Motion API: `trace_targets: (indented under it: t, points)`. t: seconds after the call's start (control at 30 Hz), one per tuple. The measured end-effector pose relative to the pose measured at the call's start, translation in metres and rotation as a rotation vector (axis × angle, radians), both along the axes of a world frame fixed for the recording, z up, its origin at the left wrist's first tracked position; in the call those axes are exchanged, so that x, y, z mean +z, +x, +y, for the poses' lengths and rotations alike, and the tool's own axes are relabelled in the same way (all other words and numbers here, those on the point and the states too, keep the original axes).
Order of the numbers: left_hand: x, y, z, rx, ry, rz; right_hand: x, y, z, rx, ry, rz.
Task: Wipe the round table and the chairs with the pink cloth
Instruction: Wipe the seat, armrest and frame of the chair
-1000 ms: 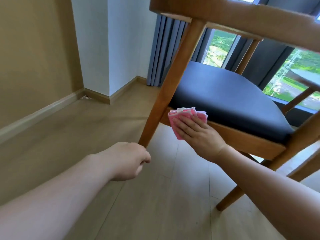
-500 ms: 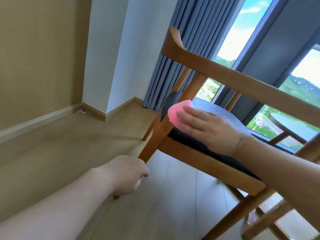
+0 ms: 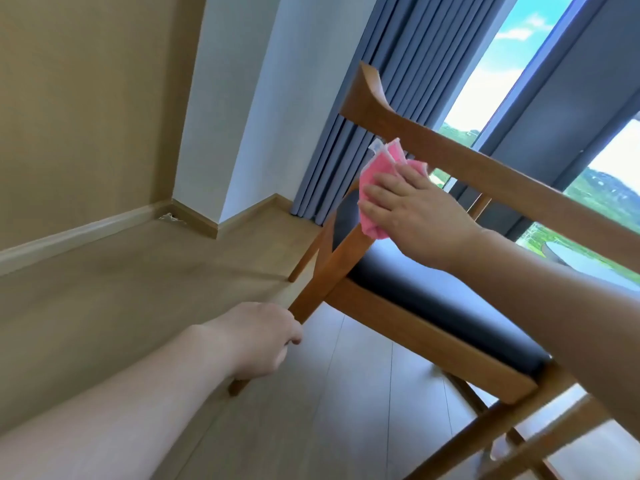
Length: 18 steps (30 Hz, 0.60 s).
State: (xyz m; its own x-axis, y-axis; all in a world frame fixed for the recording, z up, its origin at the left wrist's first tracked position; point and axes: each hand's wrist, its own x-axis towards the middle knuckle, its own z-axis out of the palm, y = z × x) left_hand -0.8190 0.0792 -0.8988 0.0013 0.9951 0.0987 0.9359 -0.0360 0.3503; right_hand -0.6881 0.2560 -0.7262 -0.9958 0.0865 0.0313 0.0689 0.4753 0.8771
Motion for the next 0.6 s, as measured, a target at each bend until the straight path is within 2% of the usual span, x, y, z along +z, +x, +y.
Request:
trace_targets:
  t: [0.2, 0.4, 0.6]
  points:
    - [-0.005, -0.009, -0.008, 0.033, -0.122, 0.036, -0.076, -0.012, -0.008, -0.004, -0.09, -0.061]
    - [-0.008, -0.015, -0.017, 0.053, -0.166, 0.031, -0.16, -0.033, -0.022, -0.12, 0.039, -0.244]
    - [-0.015, -0.023, -0.017, 0.064, -0.194, 0.012, -0.166, -0.037, -0.024, -0.109, -0.038, -0.26]
